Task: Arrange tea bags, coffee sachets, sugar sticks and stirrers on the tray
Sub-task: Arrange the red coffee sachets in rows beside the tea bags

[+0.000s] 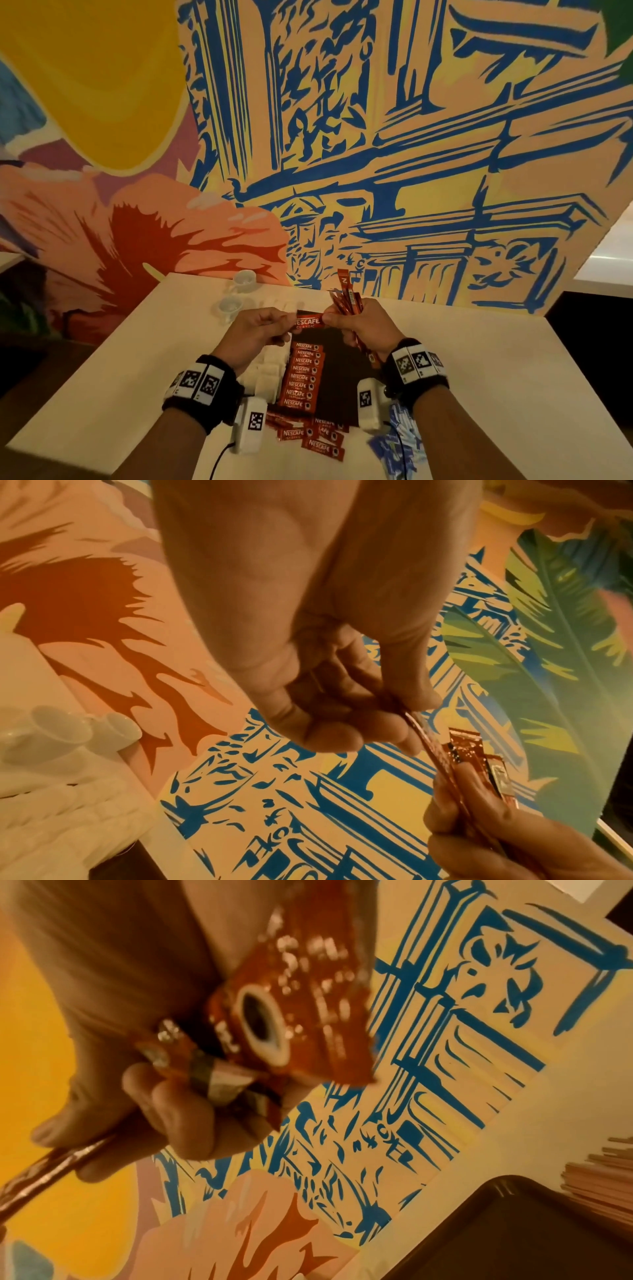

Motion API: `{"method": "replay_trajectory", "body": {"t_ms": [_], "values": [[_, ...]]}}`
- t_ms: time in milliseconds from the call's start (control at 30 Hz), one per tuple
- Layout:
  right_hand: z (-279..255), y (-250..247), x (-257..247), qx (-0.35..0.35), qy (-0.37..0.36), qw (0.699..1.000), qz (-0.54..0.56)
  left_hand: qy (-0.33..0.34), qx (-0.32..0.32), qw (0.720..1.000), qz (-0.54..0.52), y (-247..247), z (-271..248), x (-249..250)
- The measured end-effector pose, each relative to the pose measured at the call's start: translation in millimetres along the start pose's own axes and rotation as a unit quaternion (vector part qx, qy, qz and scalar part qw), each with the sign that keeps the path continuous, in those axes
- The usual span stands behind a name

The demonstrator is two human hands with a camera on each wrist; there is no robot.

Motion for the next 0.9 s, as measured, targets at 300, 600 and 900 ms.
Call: {"method": "replay_trajectory", "body": {"t_ms": [300, 600, 900], "values": [[35, -16, 16, 0.037, 0.041, 0.994, -0.089, 0.112, -0.014, 0.940, 0.322, -18, 52, -1], [70, -20, 63, 0.061, 0.138, 0.984, -0.093, 0.147, -0.153, 0.832, 0.512, 7, 106, -26], [89, -31, 103, 0.120, 0.232, 0.961, -0.092, 0.074, -0.178, 0.794, 0.577, -15, 171, -84]]}}
Point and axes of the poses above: each hand's wrist, its own z-axis towards the middle knuckle, its own y-axis out of the palm, x = y × z, the point moved 8 cm from there along z, towards the middle knuckle, and after that the axes turned 12 degrees about -z, right-handed, at the moved point
